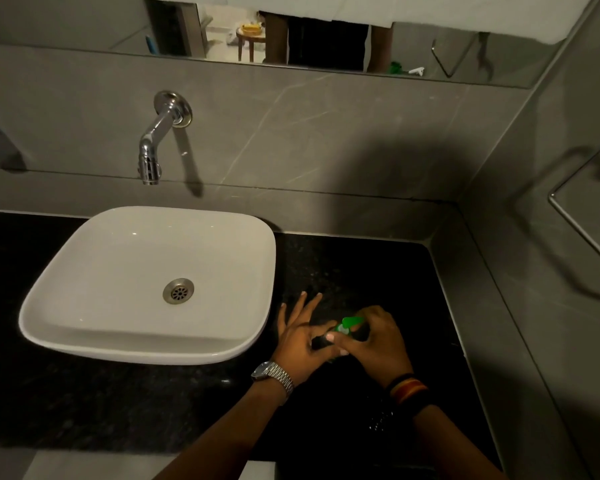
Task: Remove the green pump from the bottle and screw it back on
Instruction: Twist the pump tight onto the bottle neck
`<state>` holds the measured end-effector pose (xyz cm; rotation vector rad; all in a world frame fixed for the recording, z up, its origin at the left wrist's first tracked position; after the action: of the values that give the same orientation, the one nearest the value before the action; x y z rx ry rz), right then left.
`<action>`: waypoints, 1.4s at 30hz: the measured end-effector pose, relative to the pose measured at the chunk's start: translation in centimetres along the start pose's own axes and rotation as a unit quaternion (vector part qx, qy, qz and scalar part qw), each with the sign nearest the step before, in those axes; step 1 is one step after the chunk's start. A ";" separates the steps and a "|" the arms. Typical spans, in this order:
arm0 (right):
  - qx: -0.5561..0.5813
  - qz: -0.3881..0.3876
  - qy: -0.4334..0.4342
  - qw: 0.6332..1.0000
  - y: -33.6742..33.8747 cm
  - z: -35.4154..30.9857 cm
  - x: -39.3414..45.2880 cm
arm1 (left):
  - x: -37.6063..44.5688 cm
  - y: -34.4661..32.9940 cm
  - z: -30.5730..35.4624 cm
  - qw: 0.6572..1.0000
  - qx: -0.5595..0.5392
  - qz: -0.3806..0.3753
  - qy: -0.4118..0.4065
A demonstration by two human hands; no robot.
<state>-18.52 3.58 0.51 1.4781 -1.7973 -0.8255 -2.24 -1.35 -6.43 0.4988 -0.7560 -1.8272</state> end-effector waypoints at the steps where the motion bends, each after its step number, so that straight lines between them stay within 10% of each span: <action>1: 0.027 -0.009 0.003 1.000 0.0 0.0 -0.1 | 0.0 0.0 0.0 1.000 0.003 0.001 -0.003; 5: 0.174 -0.038 0.045 0.983 0.6 0.5 -0.9 | -0.1 0.3 0.3 1.000 -0.005 -0.011 0.003; 24: 0.017 0.000 0.040 0.999 0.8 -0.2 0.4 | 0.0 0.6 0.6 1.000 0.000 0.011 -0.016; 42: 0.118 -0.036 0.084 0.989 0.5 0.4 -0.6 | -0.3 0.6 0.9 1.000 -0.005 0.017 -0.008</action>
<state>-19.02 4.29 0.59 1.7185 -1.7691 -0.5170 -2.29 -0.98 -5.36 0.4636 -0.7621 -1.8039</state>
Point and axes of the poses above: each hand's wrist, its own x-axis towards the middle knuckle, its own y-axis out of the back of the hand, z = x × y, the point moved 3 cm from there along x, towards the middle knuckle, and after that the axes turned 11 degrees about y, right-handed, at the moved point
